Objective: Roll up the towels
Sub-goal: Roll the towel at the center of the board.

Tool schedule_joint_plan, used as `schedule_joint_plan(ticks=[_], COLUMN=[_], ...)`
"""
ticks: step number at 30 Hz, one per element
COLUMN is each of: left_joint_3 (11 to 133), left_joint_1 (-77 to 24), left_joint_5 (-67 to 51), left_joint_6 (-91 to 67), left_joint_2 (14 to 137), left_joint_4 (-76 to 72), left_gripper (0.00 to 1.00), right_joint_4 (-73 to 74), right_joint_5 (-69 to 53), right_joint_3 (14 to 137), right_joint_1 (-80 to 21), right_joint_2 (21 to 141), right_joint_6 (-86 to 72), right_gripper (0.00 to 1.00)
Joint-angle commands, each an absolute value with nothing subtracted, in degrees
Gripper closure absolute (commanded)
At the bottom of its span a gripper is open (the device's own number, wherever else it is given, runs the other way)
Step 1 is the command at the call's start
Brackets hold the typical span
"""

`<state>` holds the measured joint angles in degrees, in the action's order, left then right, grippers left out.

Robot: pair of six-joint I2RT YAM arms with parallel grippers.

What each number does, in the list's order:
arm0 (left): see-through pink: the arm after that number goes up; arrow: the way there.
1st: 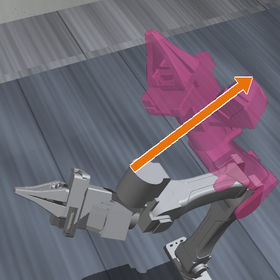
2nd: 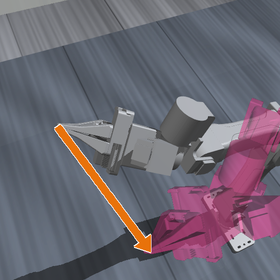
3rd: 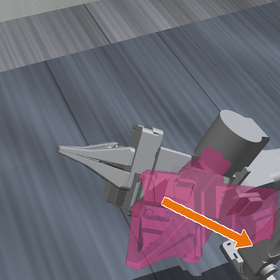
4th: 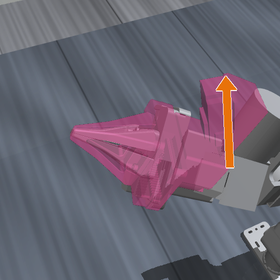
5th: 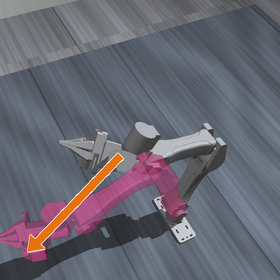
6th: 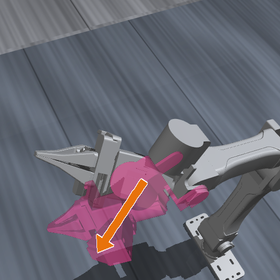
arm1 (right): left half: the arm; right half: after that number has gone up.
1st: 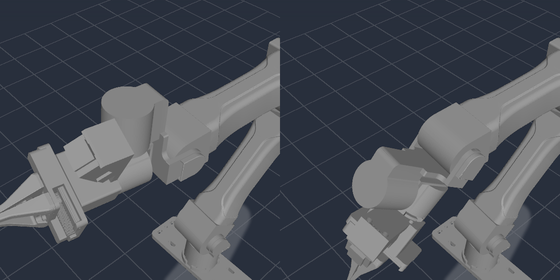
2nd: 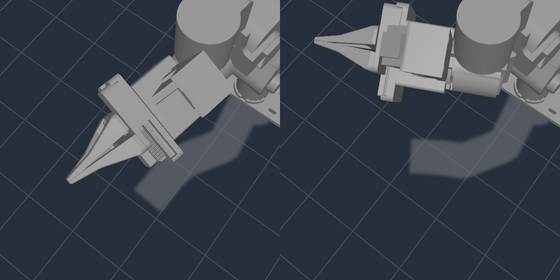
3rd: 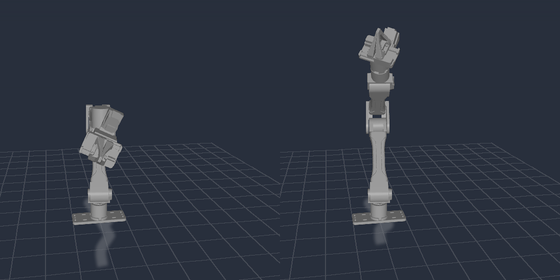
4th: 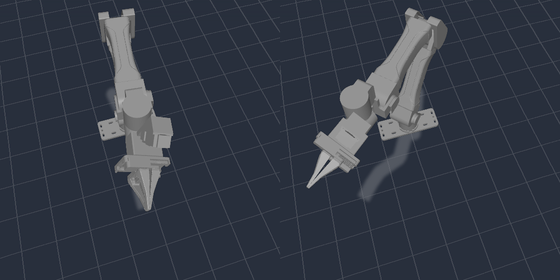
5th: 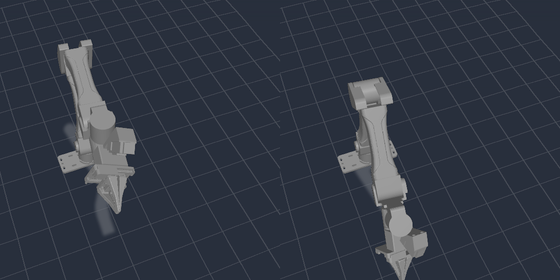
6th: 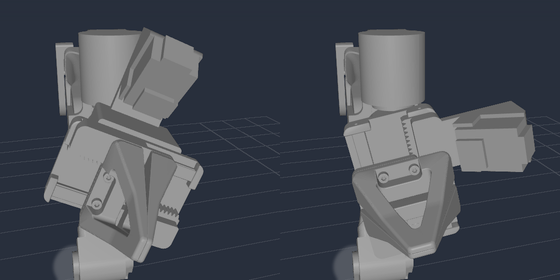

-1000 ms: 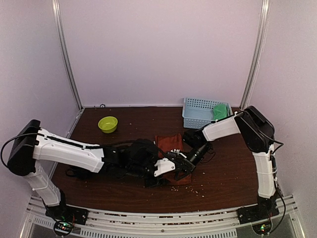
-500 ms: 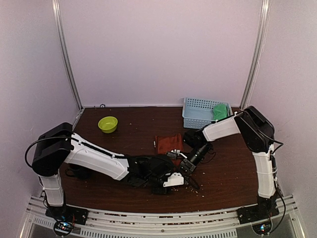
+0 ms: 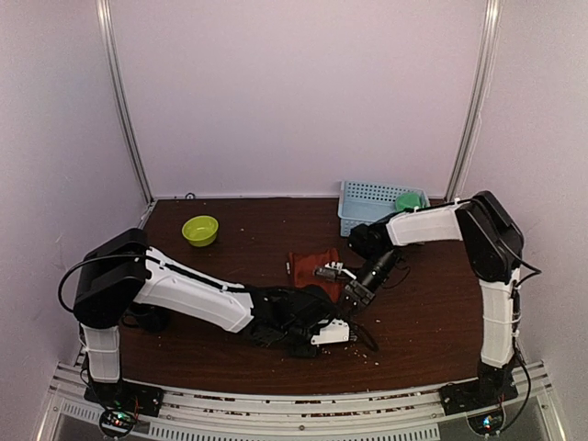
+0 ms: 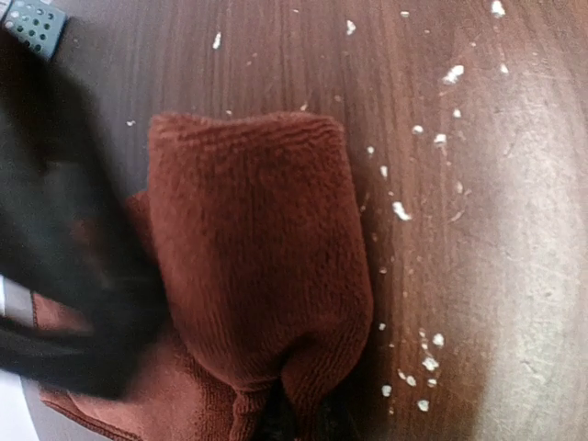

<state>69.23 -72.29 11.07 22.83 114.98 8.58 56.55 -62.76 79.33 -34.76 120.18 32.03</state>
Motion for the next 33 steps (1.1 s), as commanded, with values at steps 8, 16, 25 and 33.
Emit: schedule_joint_plan(ticks=[8,16,25,33], left_joint_3=[78.46,84.55,92.86,89.51], left_joint_1=[-70.23,-62.8,-54.47,-50.62], left_joint_5=[-12.79,-33.18,-55.6,-64.88], left_joint_6=[14.71,8.49,0.31,-10.05], left_joint_2=[118.74,123.85,135.17,137.96], left_joint_4=[28.13,30.71,32.79,23.34], left_gripper=[0.96,0.97,0.97,0.98], right_joint_4=[54.47,48.7,59.03,52.34], right_joint_5=[-55.32,-55.51,-54.38,-36.26], right_joint_3=[83.43,78.65,75.56,64.2], right_joint_1=[-22.32,-16.01,-26.07,-42.32], right_joint_2=[95.22,74.13,67.21,67.7], right_joint_6=[27.34,24.08,37.85,41.26], right_gripper=[0.64,0.64,0.67,0.7])
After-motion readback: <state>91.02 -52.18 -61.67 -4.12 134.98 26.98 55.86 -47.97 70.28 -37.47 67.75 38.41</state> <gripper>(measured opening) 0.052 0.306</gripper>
